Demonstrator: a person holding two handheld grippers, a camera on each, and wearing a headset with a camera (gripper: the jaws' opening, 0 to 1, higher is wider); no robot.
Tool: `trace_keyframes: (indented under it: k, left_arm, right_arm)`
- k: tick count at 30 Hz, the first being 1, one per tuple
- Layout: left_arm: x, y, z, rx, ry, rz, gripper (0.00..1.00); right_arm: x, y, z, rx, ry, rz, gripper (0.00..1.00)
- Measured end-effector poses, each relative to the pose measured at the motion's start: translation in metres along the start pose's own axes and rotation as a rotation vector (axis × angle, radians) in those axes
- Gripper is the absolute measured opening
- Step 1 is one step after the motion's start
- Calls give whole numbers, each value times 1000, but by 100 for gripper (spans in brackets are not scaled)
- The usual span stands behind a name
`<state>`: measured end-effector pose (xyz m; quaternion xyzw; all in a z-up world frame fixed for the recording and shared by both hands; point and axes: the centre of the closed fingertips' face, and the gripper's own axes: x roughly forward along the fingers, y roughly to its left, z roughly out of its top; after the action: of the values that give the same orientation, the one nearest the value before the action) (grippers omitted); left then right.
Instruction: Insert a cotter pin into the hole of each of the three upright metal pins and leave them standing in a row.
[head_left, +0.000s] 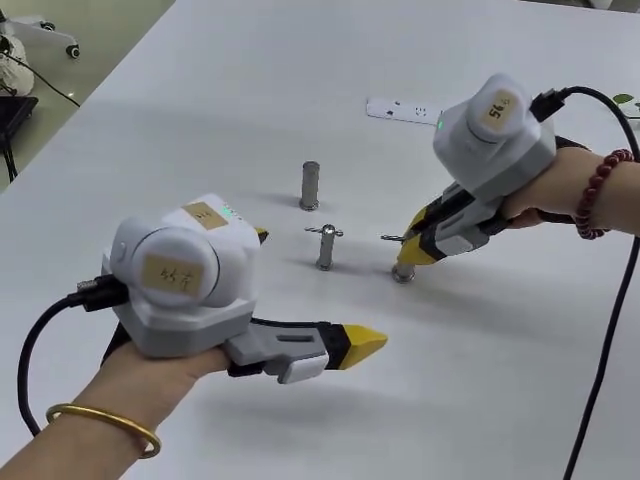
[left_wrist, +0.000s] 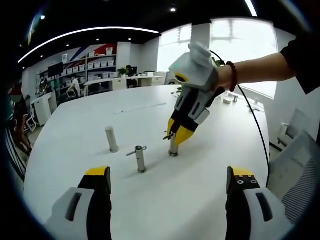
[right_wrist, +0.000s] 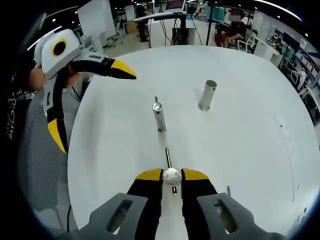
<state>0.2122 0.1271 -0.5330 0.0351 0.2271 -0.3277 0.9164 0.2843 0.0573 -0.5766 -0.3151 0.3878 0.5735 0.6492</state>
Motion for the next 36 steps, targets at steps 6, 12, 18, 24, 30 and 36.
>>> trace_keyframes:
  k: [6,12,18,24,30,36]
  left_arm:
    - [0,0,-1,-3,3,-2,95]
    - [0,1,-1,-3,7,0,95]
    - [0,1,-2,-4,9,1,94]
    - [0,1,-3,-5,13,-2,95]
    - [-1,2,-1,-9,6,2,95]
    - [-1,3,1,-6,-4,7,95]
  right_arm:
    - [0,-1,1,-23,-2,3,9]
    - [-1,-1,1,-58,-10,1,9]
    - [-1,1,2,-20,-24,-6,10]
    - [-4,-3,1,-10,-33,-32,22]
    - [-12,-2,11,36,-92,-38,24]
    - [-16,-16,41,153,-255,-71,28]
